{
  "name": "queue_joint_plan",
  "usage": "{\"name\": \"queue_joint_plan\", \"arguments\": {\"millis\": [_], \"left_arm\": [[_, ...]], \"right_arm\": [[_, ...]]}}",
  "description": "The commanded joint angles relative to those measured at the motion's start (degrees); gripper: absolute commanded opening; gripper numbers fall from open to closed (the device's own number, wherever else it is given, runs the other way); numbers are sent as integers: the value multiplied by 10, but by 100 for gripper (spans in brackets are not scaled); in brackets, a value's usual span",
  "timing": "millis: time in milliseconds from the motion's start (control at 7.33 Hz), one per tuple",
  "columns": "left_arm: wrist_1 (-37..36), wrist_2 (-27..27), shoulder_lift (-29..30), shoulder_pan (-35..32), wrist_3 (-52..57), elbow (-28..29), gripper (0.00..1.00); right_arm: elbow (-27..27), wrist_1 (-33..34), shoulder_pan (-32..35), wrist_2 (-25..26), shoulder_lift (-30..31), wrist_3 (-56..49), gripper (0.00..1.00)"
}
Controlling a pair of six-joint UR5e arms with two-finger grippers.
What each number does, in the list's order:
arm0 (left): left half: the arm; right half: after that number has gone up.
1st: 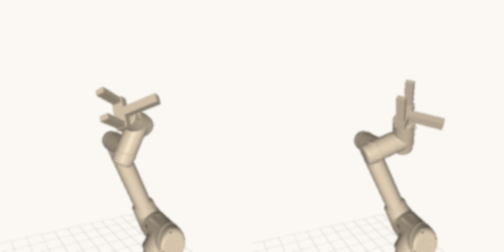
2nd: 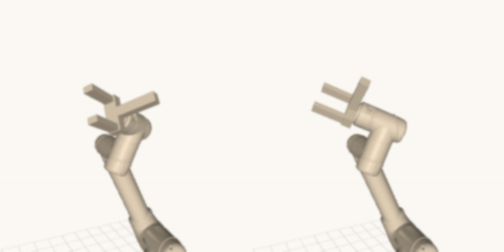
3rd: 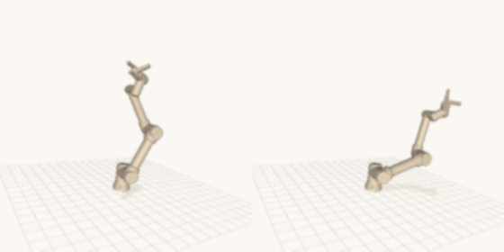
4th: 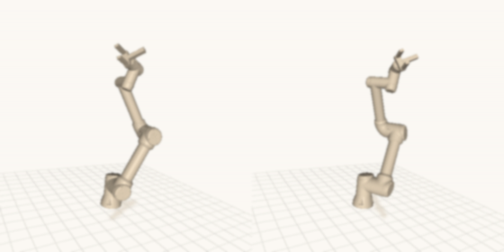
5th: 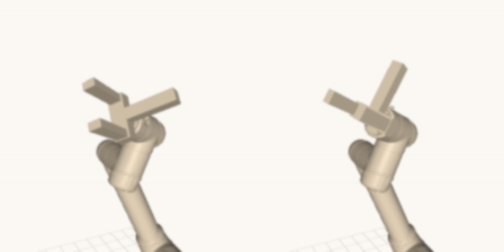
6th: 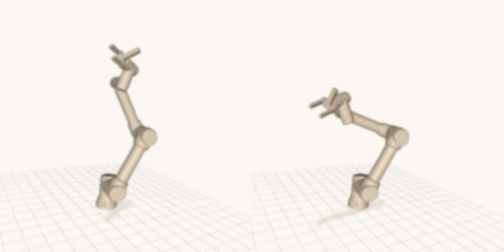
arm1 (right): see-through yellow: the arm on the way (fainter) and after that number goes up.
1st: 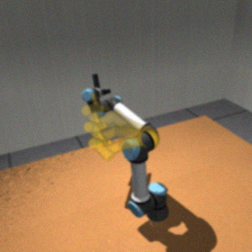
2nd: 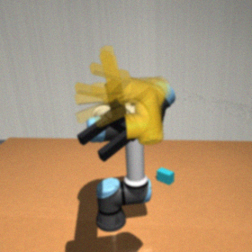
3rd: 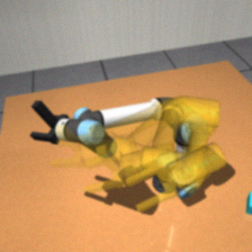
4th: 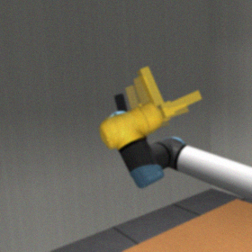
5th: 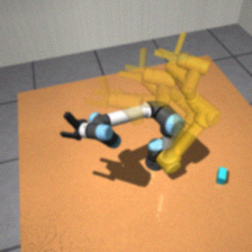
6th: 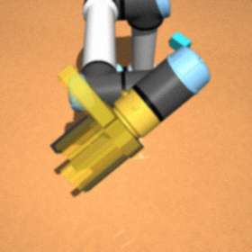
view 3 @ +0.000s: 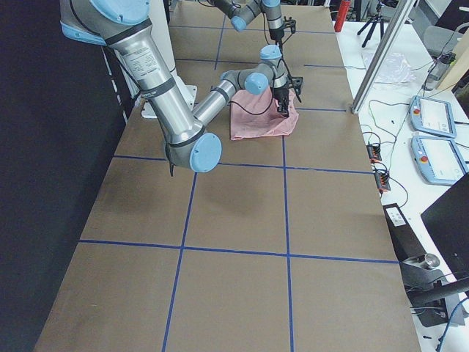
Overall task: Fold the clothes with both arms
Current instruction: 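Lay the hem near the collar and open both grippers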
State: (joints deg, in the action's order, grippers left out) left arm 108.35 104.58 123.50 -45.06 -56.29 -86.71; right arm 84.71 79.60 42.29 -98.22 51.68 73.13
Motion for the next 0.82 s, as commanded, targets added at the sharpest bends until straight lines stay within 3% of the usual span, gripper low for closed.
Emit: {"name": "queue_joint_plan", "arguments": {"millis": [0,136,273,409,682], "left_arm": [[55,-7,5,1,0,59,0],[55,-7,4,2,0,59,0],[56,-7,3,3,3,59,68],[60,-7,1,2,19,56,100],[68,-7,-2,2,18,54,100]], "right_arm": [[-60,-45,3,1,-15,-4,0],[-62,-45,3,1,-14,-5,0],[-67,-45,3,1,-13,-10,51],[-69,-45,1,4,-13,-31,100],[-68,-45,1,2,-13,-44,100]]}}
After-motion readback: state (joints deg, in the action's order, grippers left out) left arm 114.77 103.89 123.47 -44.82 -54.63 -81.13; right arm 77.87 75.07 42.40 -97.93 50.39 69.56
